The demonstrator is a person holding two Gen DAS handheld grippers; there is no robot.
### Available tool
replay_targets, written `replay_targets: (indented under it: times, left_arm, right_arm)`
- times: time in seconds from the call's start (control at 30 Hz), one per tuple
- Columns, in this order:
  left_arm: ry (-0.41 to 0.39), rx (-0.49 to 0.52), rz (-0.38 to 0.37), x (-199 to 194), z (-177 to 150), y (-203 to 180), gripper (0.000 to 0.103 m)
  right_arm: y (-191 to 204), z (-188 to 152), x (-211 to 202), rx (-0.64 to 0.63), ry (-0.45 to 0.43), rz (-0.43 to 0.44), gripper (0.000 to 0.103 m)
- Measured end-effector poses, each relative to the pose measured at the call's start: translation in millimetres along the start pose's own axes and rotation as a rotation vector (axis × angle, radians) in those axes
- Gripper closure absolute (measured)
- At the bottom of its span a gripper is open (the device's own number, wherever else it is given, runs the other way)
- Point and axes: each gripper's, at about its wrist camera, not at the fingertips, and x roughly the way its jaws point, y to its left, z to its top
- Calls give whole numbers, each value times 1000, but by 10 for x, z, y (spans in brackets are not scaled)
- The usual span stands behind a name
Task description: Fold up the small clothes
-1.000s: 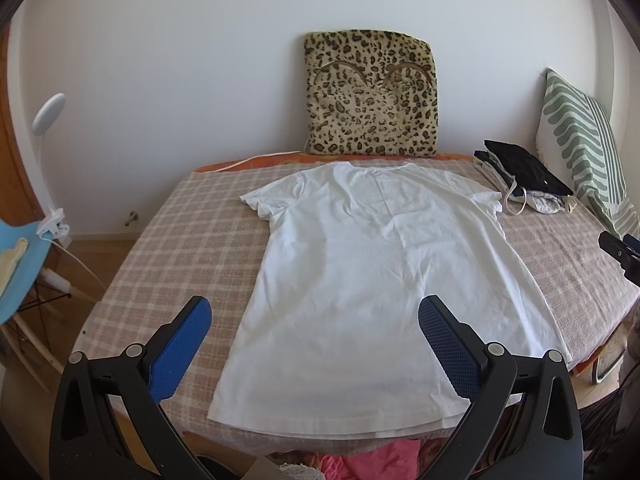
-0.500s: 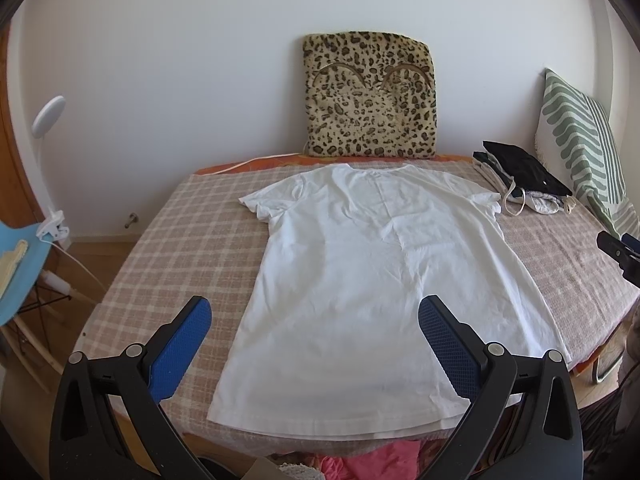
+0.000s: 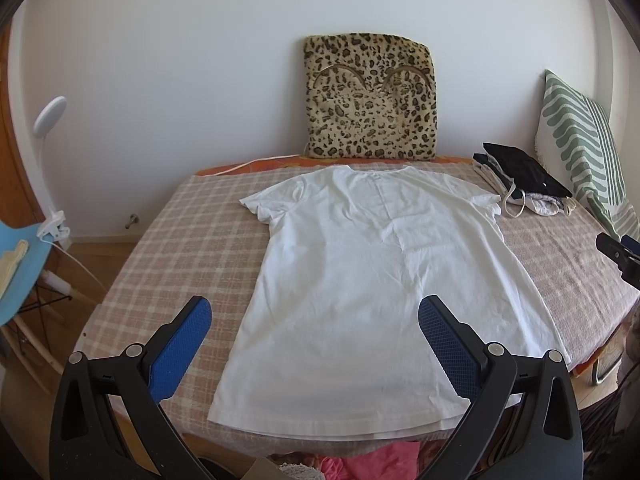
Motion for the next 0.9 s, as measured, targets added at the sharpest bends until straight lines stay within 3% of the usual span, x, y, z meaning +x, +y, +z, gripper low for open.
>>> replay_targets:
  times: [0.9]
  left_arm:
    - [-12, -1, -3, -27, -12, -1, 0]
  right_arm:
    - [0, 9, 5, 4, 1, 3, 0]
